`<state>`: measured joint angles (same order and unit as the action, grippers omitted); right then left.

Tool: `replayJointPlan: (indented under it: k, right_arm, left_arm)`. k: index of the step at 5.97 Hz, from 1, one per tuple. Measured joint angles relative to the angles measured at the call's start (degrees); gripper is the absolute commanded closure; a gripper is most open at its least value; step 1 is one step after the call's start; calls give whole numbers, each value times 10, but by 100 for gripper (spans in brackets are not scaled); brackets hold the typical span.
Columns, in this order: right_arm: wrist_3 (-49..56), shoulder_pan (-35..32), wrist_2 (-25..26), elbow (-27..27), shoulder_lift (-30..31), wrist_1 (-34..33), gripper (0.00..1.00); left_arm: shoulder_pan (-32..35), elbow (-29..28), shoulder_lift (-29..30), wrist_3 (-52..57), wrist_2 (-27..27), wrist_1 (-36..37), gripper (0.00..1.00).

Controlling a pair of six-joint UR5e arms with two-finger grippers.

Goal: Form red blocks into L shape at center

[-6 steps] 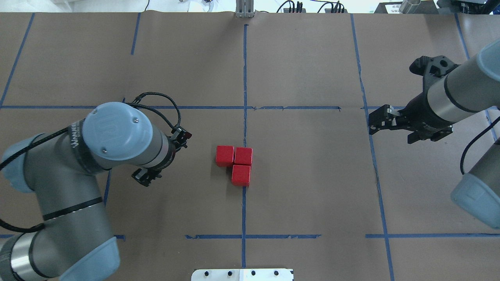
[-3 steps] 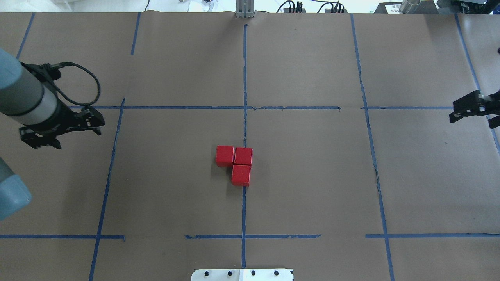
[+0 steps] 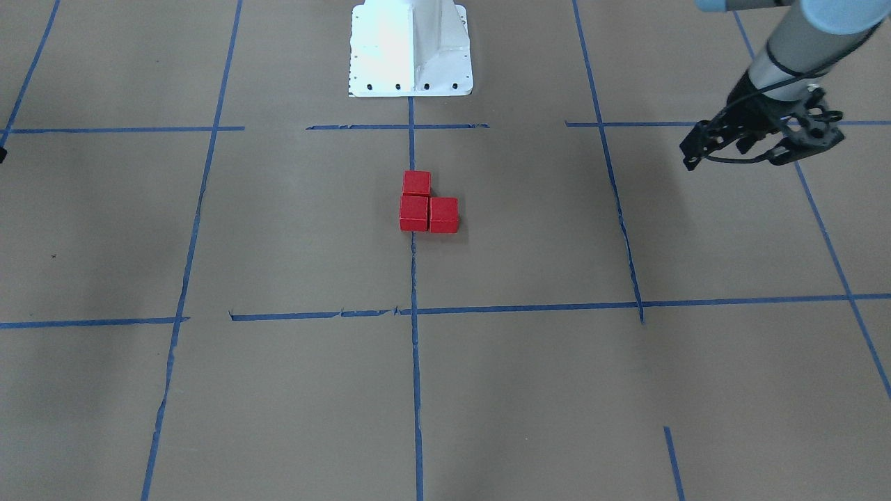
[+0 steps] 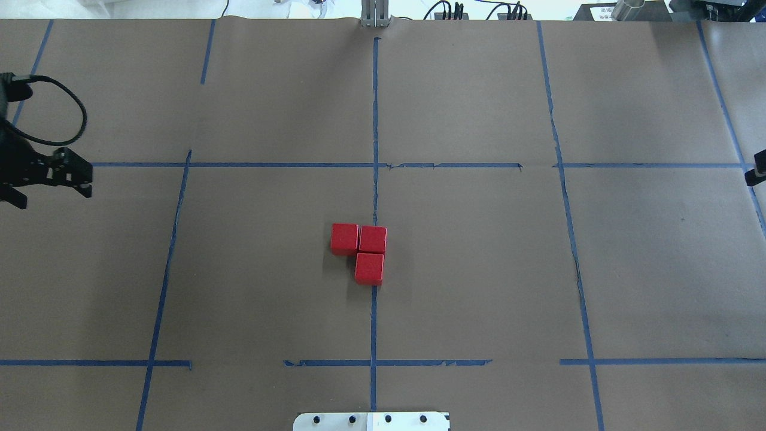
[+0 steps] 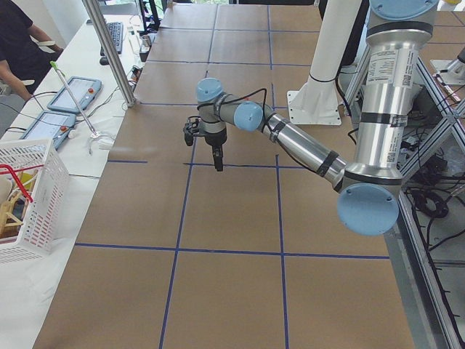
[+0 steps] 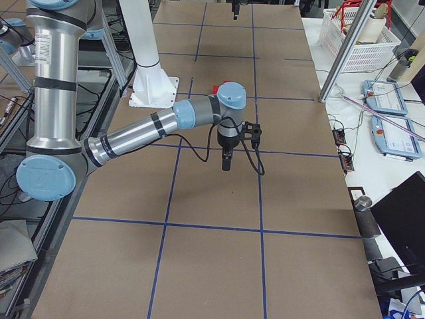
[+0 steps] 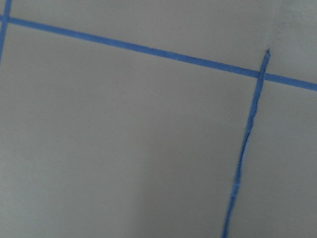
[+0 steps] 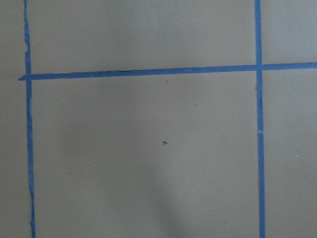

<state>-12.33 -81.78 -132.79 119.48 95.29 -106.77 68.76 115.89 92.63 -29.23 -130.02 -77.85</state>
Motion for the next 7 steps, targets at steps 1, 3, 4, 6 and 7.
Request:
replayJointPlan:
  k: [1,3,4,6,7]
  right_arm:
    - [58,-31,0,0,2,-39,0]
    - [117,-68,0,1,5,-88,0]
    - [134,-80,-1,0,8,-97,0]
    - [139,-89,-11,-6,26,-97,0]
    - [138,-88,-16,-19,25,-95,0]
  left_arm:
    - [57,-31,-13,138,-8,3,0]
    - [161,-87,-30,338,-12,4,0]
    - [205,-124,-34,403,-23,3,0]
    - [235,-174,-39,425,-70,-1,0]
    - [237,-178,-39,402,-77,-3,0]
